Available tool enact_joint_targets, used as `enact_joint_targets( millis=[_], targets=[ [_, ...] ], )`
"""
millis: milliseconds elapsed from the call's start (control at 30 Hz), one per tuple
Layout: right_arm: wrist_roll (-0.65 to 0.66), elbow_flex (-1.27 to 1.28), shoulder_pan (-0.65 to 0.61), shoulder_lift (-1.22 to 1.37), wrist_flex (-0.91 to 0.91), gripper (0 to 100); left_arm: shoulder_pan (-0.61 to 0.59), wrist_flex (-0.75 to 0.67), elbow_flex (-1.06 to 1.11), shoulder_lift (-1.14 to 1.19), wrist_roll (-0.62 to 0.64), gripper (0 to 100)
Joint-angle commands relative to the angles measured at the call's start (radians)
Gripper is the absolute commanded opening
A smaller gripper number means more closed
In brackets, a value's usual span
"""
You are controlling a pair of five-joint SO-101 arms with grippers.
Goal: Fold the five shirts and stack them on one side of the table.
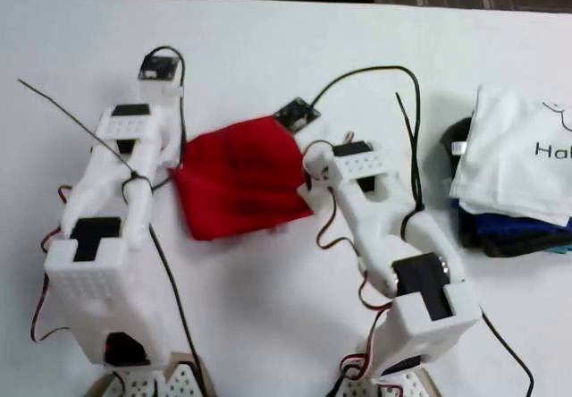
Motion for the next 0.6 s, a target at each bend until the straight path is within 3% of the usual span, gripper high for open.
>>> enact_joint_targets(
  millis=[0,167,333,400,567],
  targets=[
    [0.003,-0.006,0.007,-0.111,0.022,2.4,-0.018,0.084,-0.071,-0.041,0.008,3],
    [0.003,-0.026,0.016,-0.3,0.028,2.4,-0.014,0.273,-0.186,-0.143,0.008,3],
    [-0.002,-0.19,0.008,-0.257,0.019,2.3,0.071,0.446,-0.153,-0.275,0.005,3],
    [-0.005,-0.284,0.008,-0.17,0.019,2.3,0.114,0.427,-0.047,-0.324,-0.003,3],
    [-0.054,-0.506,0.016,0.061,0.064,2.3,0.192,0.184,0.32,-0.48,-0.034,3]
  ],
)
